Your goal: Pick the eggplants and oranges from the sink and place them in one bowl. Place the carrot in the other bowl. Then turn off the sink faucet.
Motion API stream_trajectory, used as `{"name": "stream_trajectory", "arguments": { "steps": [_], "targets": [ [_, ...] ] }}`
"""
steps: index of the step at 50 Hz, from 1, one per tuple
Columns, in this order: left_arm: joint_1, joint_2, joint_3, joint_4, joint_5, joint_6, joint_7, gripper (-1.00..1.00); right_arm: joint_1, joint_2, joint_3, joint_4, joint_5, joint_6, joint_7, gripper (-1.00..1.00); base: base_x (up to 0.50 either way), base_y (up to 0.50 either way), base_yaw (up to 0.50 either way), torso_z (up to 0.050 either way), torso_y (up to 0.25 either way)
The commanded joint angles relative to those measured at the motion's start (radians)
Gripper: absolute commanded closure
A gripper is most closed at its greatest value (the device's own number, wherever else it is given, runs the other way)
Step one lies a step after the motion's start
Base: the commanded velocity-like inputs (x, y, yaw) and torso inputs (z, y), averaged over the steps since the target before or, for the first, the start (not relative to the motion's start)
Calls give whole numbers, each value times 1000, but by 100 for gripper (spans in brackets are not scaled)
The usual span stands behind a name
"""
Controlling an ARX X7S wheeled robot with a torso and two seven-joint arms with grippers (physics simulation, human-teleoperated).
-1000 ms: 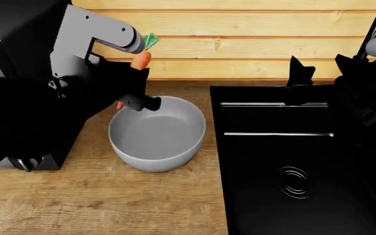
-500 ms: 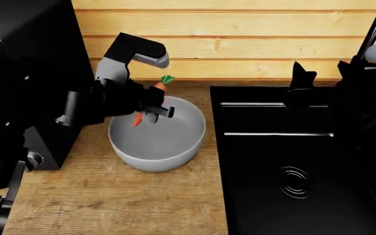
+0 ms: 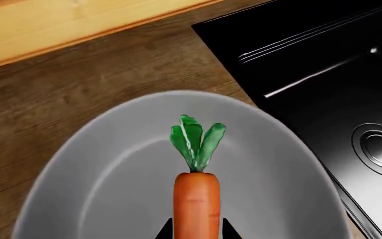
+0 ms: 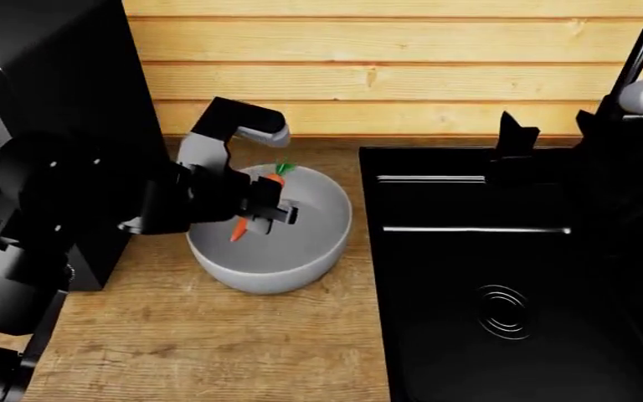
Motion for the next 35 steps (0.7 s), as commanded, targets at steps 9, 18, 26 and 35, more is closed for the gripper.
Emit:
{"name": "stream_trajectory", "arguments": {
  "steps": [9,18,26,35],
  "targets": [
    [-3,36,25,-68,45,72,35,100,-33,6,6,3,-5,-20,-11,-100,0,0,0,0,0],
    [15,49,63,-125,91,123,81,100,-47,13,17,-1,-2,-25,-8,-100,0,0,0,0,1],
    [14,63,76,-164,109,145,99,100,-50,15,19,-2,0,-28,-7,-100,0,0,0,0,0],
    [1,52,55,-133,90,131,67,-100,-55,17,22,-7,5,-28,-3,-100,0,0,0,0,0]
  ]
}}
